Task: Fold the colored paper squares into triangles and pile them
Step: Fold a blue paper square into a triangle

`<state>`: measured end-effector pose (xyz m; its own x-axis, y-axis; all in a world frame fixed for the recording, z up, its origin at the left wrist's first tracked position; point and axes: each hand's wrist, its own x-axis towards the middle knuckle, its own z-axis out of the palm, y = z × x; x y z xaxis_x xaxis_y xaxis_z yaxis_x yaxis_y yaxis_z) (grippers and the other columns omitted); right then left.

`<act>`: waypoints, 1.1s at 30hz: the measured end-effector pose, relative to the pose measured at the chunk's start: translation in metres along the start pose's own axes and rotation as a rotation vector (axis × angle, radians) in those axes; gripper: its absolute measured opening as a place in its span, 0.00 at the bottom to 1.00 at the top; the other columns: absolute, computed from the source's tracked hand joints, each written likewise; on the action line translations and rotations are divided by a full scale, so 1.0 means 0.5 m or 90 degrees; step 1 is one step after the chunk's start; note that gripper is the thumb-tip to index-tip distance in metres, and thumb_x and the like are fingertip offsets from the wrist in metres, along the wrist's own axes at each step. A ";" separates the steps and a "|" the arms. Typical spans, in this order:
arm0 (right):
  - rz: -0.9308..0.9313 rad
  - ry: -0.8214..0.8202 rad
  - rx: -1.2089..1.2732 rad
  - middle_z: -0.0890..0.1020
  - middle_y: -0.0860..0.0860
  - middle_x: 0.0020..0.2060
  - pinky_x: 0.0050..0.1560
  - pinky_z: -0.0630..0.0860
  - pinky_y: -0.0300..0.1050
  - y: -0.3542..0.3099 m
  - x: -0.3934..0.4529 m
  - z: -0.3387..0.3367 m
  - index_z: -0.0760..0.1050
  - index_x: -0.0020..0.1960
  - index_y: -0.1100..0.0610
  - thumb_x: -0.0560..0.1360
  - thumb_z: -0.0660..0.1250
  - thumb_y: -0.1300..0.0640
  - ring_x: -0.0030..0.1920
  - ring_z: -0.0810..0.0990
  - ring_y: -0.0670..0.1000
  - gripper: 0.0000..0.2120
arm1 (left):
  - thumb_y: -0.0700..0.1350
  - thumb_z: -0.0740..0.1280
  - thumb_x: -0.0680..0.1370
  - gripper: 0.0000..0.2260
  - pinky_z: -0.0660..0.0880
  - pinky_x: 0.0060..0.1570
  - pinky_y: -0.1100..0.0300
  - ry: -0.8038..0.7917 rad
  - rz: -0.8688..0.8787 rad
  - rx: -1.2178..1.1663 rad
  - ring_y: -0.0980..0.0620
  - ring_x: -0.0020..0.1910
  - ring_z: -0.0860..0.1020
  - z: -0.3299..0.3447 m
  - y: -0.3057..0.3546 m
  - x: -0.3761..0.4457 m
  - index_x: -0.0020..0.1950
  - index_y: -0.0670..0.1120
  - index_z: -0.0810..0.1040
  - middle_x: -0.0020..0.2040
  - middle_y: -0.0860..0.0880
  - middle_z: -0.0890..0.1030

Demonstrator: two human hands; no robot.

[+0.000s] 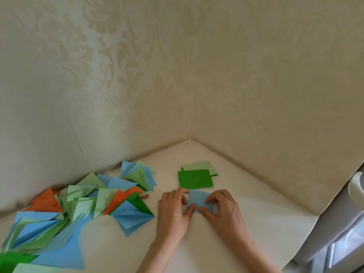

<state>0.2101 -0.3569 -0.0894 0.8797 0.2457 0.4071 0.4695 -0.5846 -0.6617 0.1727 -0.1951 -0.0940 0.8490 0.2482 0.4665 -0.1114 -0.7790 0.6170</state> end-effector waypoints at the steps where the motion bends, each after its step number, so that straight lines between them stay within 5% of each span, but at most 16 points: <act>1: 0.005 -0.002 0.004 0.73 0.43 0.45 0.46 0.66 0.25 0.000 0.000 0.001 0.75 0.43 0.49 0.66 0.77 0.52 0.46 0.74 0.40 0.12 | 0.48 0.75 0.70 0.14 0.63 0.43 0.61 0.005 0.000 -0.003 0.57 0.42 0.70 0.000 -0.002 -0.001 0.52 0.55 0.75 0.38 0.60 0.72; 7: 0.030 -0.032 0.003 0.72 0.44 0.54 0.50 0.64 0.24 0.002 0.001 -0.004 0.75 0.54 0.48 0.69 0.75 0.53 0.52 0.73 0.42 0.16 | 0.40 0.74 0.70 0.13 0.68 0.42 0.61 0.003 0.022 -0.002 0.56 0.42 0.72 -0.003 -0.008 0.001 0.48 0.55 0.76 0.39 0.60 0.75; 16: 0.112 -0.109 0.037 0.74 0.42 0.50 0.45 0.67 0.23 -0.017 0.016 -0.038 0.77 0.57 0.48 0.70 0.74 0.57 0.46 0.74 0.37 0.17 | 0.38 0.67 0.76 0.10 0.65 0.46 0.59 -0.063 0.023 0.054 0.53 0.47 0.71 -0.012 0.007 0.003 0.46 0.53 0.82 0.45 0.56 0.76; 24: 0.146 -0.075 0.045 0.78 0.46 0.46 0.43 0.70 0.26 -0.024 0.012 -0.045 0.81 0.50 0.52 0.72 0.64 0.68 0.43 0.77 0.42 0.14 | 0.47 0.62 0.76 0.11 0.75 0.49 0.53 -0.102 0.057 0.175 0.48 0.48 0.72 -0.011 0.064 -0.027 0.50 0.44 0.81 0.47 0.48 0.75; 29: 0.130 -0.069 0.012 0.81 0.44 0.42 0.41 0.70 0.25 -0.031 0.002 -0.062 0.82 0.46 0.49 0.71 0.69 0.65 0.42 0.77 0.41 0.11 | 0.61 0.58 0.67 0.19 0.75 0.34 0.58 -0.085 0.096 0.230 0.51 0.38 0.75 -0.007 0.078 -0.048 0.43 0.50 0.80 0.40 0.53 0.75; 33: 0.090 -0.088 0.005 0.81 0.42 0.37 0.38 0.70 0.30 -0.045 -0.005 -0.078 0.79 0.40 0.42 0.69 0.73 0.59 0.37 0.75 0.43 0.11 | 0.55 0.71 0.68 0.09 0.74 0.34 0.58 -0.085 0.105 0.208 0.52 0.38 0.77 -0.012 0.072 -0.052 0.42 0.51 0.78 0.39 0.55 0.77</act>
<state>0.1945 -0.3744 -0.0510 0.9389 0.2657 0.2189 0.3400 -0.6153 -0.7112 0.1437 -0.2262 -0.0799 0.8956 0.0437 0.4427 -0.0999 -0.9500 0.2958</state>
